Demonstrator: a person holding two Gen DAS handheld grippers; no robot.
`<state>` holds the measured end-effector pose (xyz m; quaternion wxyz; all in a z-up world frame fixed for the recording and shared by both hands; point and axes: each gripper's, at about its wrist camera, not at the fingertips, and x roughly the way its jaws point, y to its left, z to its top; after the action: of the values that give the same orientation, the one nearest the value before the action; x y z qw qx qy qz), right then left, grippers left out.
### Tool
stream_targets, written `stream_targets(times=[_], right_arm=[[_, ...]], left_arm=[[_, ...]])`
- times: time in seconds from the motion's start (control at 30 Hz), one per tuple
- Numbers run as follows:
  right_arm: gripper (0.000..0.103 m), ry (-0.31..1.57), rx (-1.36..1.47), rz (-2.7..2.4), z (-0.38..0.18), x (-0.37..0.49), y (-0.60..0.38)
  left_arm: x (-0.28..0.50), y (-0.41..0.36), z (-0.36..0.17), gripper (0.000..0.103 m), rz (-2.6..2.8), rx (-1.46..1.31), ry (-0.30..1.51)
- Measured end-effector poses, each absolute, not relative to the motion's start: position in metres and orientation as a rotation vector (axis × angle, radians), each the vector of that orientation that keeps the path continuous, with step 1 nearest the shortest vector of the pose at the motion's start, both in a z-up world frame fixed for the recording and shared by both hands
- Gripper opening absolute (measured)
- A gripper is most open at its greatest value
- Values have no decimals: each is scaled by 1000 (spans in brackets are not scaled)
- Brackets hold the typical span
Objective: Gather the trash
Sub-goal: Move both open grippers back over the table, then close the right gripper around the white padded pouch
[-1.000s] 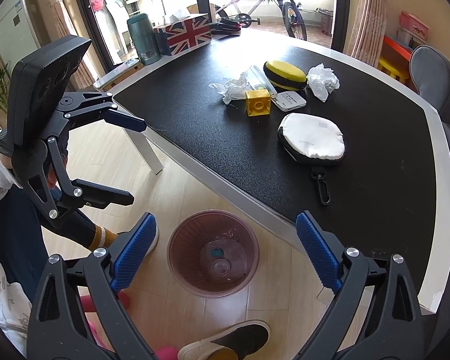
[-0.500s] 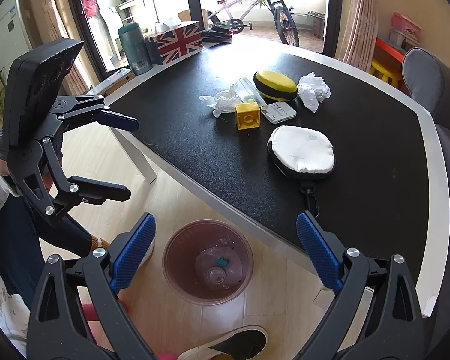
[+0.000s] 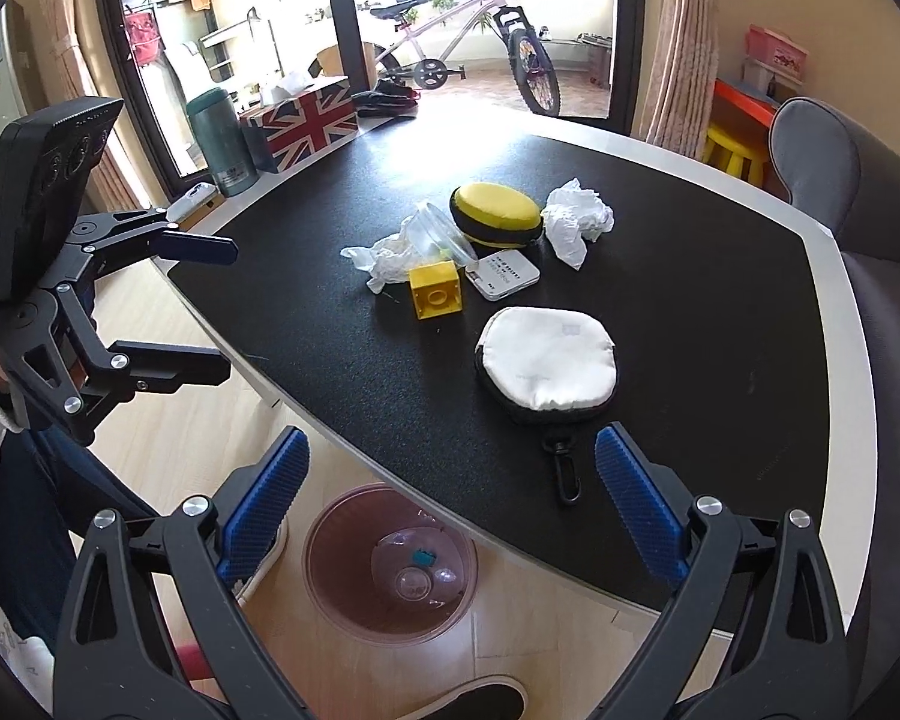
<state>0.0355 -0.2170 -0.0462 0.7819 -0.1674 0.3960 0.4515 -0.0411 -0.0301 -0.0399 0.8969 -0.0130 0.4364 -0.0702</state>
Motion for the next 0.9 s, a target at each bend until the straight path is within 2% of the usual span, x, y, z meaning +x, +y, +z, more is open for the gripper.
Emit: stream_targets(times=[0.5, 0.9], right_arm=[[95, 913, -352, 860, -60, 90, -181], [96, 1062, -401, 755, -102, 127, -155]], left_arm=[[-10, -9, -28, 96, -108, -83, 880], [7, -5, -33, 95, -119, -127, 903]])
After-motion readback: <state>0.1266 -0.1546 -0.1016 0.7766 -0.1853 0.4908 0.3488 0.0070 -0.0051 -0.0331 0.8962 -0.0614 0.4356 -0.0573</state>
